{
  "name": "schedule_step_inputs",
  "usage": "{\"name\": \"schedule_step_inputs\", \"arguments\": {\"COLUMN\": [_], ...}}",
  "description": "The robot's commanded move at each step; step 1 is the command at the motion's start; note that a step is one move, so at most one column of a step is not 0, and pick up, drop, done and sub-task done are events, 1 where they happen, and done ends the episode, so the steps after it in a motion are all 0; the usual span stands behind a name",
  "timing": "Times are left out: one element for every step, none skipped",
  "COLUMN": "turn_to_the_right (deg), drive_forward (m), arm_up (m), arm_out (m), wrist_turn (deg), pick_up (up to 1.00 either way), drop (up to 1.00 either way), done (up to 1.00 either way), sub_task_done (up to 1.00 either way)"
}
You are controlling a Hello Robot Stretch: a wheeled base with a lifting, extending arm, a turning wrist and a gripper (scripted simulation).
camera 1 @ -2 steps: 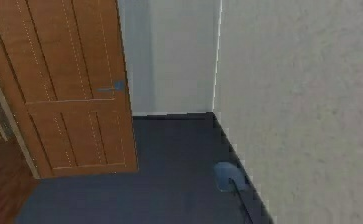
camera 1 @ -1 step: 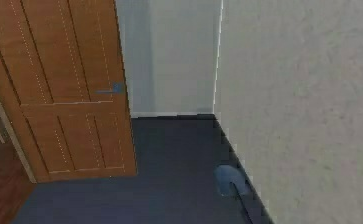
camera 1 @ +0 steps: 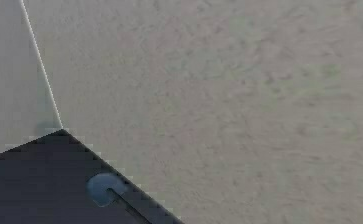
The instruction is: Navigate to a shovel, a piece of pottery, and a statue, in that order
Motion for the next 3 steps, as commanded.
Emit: {"name": "schedule_step_inputs", "arguments": {"turn_to_the_right": [0.0, -45.0, -30.0], "drive_forward": [0.00, 0.00, 0.00], "arm_up": [0.00, 0.00, 0.00], "arm_out": [0.00, 0.00, 0.00], "wrist_turn": [0.0, 0.0, 0.0], "pick_up": [0.00, 0.00, 0.00], "drop": [0.00, 0.00, 0.00], "done": [0.00, 0.00, 0.00], "sub_task_done": [1.00, 0.00, 0.00]}}
